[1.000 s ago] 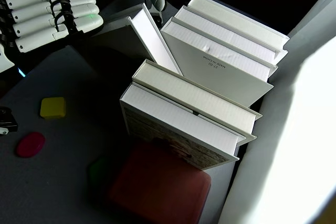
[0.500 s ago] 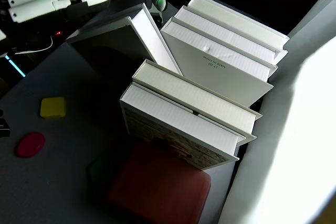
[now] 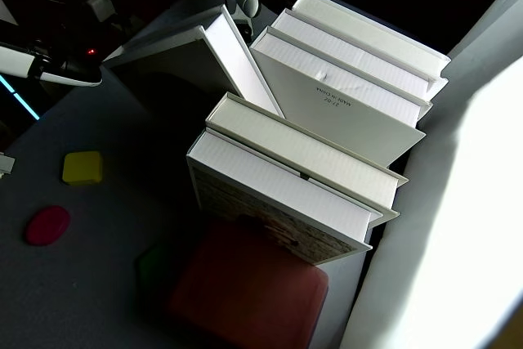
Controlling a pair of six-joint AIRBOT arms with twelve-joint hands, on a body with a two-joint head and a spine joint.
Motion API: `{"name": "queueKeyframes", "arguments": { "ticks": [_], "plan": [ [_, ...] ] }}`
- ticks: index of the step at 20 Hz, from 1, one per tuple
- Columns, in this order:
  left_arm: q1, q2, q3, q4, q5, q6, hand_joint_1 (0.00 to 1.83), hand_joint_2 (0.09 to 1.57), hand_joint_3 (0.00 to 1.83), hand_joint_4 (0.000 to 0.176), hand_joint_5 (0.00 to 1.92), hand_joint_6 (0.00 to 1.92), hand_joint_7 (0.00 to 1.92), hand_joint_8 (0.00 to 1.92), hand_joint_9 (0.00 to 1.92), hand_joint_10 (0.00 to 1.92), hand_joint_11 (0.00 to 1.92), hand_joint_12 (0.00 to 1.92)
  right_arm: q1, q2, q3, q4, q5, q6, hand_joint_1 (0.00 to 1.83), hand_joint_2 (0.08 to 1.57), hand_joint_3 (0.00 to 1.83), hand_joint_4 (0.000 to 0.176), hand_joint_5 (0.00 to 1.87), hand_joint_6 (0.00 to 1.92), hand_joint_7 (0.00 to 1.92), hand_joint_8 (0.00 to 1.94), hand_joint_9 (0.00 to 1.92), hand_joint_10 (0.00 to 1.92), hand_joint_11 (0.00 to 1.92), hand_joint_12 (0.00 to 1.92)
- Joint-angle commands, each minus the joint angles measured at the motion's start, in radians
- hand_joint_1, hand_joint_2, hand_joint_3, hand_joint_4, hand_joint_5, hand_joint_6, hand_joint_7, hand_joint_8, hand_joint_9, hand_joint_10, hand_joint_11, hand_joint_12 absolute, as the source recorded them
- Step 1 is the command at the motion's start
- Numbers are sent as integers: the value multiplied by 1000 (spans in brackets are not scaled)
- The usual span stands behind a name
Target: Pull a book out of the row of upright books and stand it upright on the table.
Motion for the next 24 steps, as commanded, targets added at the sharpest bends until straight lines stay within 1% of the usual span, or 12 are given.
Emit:
{"name": "queueKeyframes", "arguments": {
  "ticks": [1, 2, 5, 7, 8, 9, 10, 11, 12, 14, 21, 24],
  "plan": [
    [-3, 0, 4, -16, -125, -10, 351, 1354, 0, 95, 60, 7, 0, 0, 0, 0, 2, 7, 31, -12, -1, -25, -14, 37, 1267, 892, 12, 4, 2, 1, 0, 0, 0, 0, 0, 921],
    [-3, -1, 5, -16, -124, -11, 346, 1356, 0, 74, 68, 8, 0, 0, 0, 0, 18, 17, 64, -25, -2, -112, -22, 91, 1233, 964, 8, 4, 0, 0, 0, 0, 0, 0, 0, 381],
    [-3, -4, 6, -16, -122, -13, 443, 1345, 4, 78, 109, 1, 0, 0, 0, 0, 0, 132, 86, -62, -8, -307, -85, 164, 1225, 957, 8, 18, 0, 0, 0, 0, 0, 0, 0, 190],
    [-3, -9, 9, -16, -121, -13, 391, 1356, 3, 65, 134, 3, 22, 2, 0, 0, 0, 274, 86, -82, -5, -415, -124, 222, 1243, 1014, 8, 0, 29, 11, 40, 5, 8, 3, 0, 307],
    [-3, -11, 10, -16, -119, -14, 345, 1354, 1, 62, 135, 3, 25, 2, 0, 0, 0, 303, 85, -99, 4, -480, -132, 272, 1281, 1005, 0, 0, 297, 100, 239, 27, 195, 88, 0, 949],
    [-3, -11, 10, -16, -119, -15, 345, 1354, 1, 62, 135, 3, 25, 2, 0, 0, 0, 303, 83, -112, 12, -516, -133, 298, 1281, 1005, 0, 0, 297, 100, 239, 27, 195, 88, 0, 949],
    [-3, -11, 10, -17, -119, -16, 317, 1353, 1, 60, 124, 0, 1, 0, 0, 0, 0, 234, 77, -129, 21, -560, -138, 329, 1451, 1073, 9, 0, 807, 244, 820, 805, 828, 1037, 318, 1508],
    [-3, -13, 12, -18, -119, -16, 317, 1353, 1, 60, 124, 0, 1, 0, 0, 0, 0, 234, 62, -157, 34, -636, -147, 379, 1451, 1073, 9, 0, 807, 244, 820, 805, 828, 1037, 318, 1508],
    [-3, -14, 13, -18, -119, -16, 355, 1358, 1, 62, 114, 4, 0, 0, 0, 0, 0, 275, 52, -170, 40, -671, -154, 398, 1379, 1113, 3, 0, 960, 886, 1000, 1041, 835, 1256, 608, 1531],
    [-3, -19, 18, -19, -118, -20, 353, 1363, 2, 52, 117, 5, 0, 0, 0, 0, 0, 299, 29, -207, 64, -748, -164, 447, 1364, 1141, 3, 0, 955, 1047, 979, 1058, 716, 1350, 537, 1634],
    [-3, -26, 26, -19, -113, -18, 322, 1347, 1, 65, 108, 0, 0, 0, 0, 0, 0, 192, 22, -197, 52, -748, -171, 451, 1252, 1186, 1, 0, 961, 906, 755, 1495, 581, 1428, 538, 1780],
    [-3, -26, 26, -19, -113, -19, 343, 1357, 1, 59, 115, 2, 0, 0, 0, 0, 0, 80, 28, -165, 26, -689, -149, 408, 1290, 1272, 2, 0, 817, 1149, 578, 1682, 517, 1656, 536, 1850]
  ]
}}
